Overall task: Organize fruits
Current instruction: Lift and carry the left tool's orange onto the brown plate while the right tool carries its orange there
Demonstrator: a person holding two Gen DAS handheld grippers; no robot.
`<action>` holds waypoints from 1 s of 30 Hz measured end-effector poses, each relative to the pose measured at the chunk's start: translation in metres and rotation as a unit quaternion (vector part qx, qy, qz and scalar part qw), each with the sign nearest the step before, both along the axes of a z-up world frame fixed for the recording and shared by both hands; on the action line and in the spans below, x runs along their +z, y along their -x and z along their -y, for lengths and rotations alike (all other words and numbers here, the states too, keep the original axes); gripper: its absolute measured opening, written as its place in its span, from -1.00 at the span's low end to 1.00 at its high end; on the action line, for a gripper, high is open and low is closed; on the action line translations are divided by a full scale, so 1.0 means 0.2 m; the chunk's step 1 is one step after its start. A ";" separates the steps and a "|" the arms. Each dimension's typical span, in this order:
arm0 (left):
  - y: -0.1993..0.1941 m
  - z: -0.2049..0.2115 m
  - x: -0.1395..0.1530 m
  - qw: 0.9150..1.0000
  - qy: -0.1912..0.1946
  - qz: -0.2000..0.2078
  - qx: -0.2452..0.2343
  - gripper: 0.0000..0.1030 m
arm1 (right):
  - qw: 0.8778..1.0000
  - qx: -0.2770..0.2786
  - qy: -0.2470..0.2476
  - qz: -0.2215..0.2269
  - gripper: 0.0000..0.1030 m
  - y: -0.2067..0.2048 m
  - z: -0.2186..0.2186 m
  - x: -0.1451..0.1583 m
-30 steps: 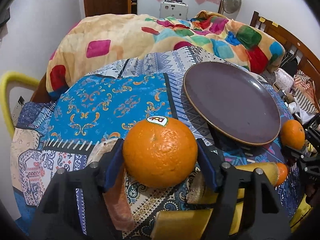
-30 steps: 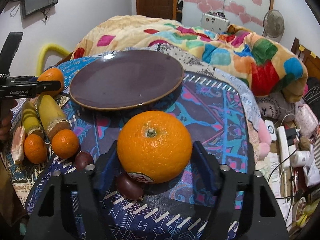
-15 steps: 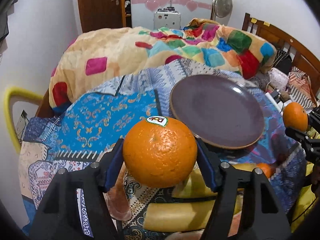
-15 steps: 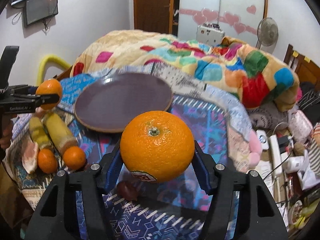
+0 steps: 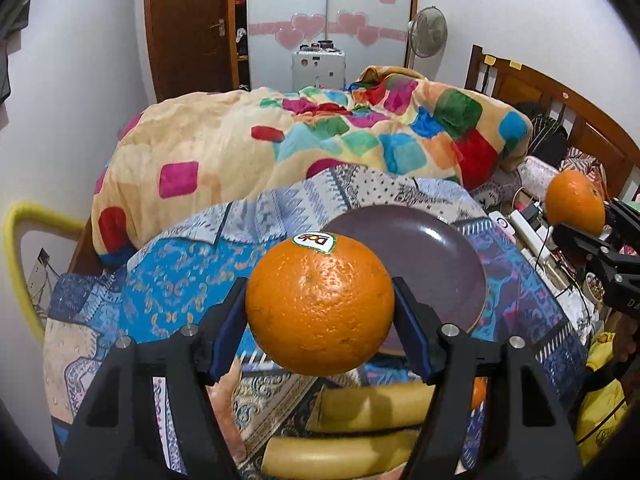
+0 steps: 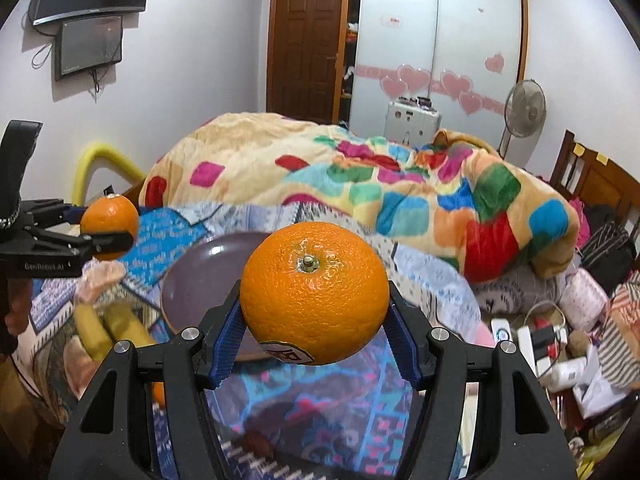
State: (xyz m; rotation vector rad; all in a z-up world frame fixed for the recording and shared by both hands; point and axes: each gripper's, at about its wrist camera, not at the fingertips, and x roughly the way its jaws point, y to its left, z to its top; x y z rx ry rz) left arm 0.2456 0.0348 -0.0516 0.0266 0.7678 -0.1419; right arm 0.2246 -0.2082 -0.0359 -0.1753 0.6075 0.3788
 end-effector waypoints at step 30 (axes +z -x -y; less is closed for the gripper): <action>-0.55 0.14 -0.28 0.996 -0.006 -0.094 0.003 0.32 | 0.994 0.005 0.041 -0.100 0.18 -0.53 -0.27 -0.36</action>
